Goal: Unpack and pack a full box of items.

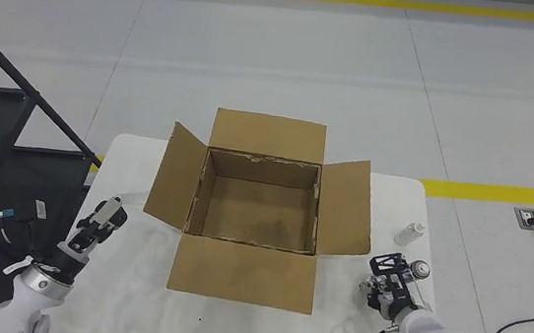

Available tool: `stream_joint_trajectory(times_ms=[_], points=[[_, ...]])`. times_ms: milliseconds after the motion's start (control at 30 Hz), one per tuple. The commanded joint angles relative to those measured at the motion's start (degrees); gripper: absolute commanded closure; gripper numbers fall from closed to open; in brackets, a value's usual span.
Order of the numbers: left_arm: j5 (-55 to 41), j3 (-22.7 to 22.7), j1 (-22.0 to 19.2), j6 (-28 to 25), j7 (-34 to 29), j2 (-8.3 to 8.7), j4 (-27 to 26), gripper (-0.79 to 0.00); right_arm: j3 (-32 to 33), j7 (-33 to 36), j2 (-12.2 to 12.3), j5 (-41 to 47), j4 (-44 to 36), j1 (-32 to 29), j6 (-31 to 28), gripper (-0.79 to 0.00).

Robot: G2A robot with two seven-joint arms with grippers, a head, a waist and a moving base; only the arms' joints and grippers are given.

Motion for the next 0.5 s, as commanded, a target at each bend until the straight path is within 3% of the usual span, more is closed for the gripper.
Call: stream_joint_trajectory(times_ms=[0, 267, 467], points=[[0.0, 0.0, 0.0, 0.0, 0.0, 0.00, 0.0, -0.785, 1.0, -0.5, 0.2, -0.3, -3.2, -1.2, -0.4, 0.000], [0.0, 0.0, 0.0, 0.0, 0.0, 0.00, 0.0, -0.785, 6.8, -3.3, 0.8, -1.8, -20.6, -6.5, 1.2, 0.000], [0.0, 0.0, 0.0, 0.0, 0.0, 0.00, 0.0, -0.785, 6.0, -4.4, 0.8, -1.5, -29.2, -4.7, 3.6, 0.000]])
